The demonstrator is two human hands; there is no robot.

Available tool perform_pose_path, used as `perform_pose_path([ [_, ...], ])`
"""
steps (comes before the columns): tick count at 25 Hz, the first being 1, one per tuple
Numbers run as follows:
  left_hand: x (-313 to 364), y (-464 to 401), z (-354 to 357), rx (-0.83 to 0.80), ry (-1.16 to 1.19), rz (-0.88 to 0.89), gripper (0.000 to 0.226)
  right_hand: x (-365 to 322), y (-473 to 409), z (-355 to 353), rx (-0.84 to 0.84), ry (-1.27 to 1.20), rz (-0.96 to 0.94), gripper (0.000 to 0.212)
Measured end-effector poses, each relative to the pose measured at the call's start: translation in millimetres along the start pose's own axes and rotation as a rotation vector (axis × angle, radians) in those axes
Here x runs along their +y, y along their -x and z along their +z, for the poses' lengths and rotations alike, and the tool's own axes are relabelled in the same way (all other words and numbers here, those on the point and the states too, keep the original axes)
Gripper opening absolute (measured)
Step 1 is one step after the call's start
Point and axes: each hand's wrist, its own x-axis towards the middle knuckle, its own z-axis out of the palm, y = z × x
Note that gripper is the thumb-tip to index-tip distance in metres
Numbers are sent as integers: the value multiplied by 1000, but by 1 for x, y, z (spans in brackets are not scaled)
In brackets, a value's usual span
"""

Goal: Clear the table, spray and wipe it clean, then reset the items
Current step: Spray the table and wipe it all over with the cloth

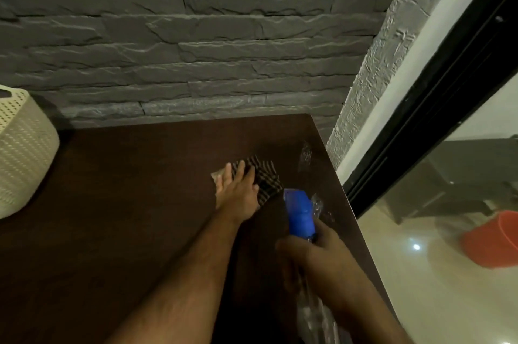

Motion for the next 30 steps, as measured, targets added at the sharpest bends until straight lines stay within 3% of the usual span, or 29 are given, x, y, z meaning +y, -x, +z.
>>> perform_pose_path([
  [2, 11, -13, 0, 6, 34, -71, 55, -12, -18, -17, -1, 28, -51, 20],
  [5, 15, 38, 18, 125, 9, -93, 55, -18, -31, -36, -1, 44, -44, 19],
  [9, 13, 100, 28, 143, 3, -100, 74, -24, -51, -52, -40, 85, -7, 27],
  [12, 6, 52, 17, 162, -41, -61, 69, -29, -75, -58, -64, 42, 15, 21],
  [15, 5, -42, -6, 103, -42, -30, 55, -35, -93, -63, -12, 51, 4, 21],
  [19, 9, -133, -23, 30, -59, -21, 54, -55, -118, -69, 35, 45, 3, 18],
  [23, -4, -142, -23, 108, -5, 25, 53, -76, -141, -77, 64, -10, 6, 22],
  [27, -45, -117, -27, 251, -3, -215, 54, -96, -155, -90, 119, 46, -48, 24],
  [30, -56, -107, -31, 248, 2, -289, 55, -107, -157, -103, 143, 51, -50, 15],
])
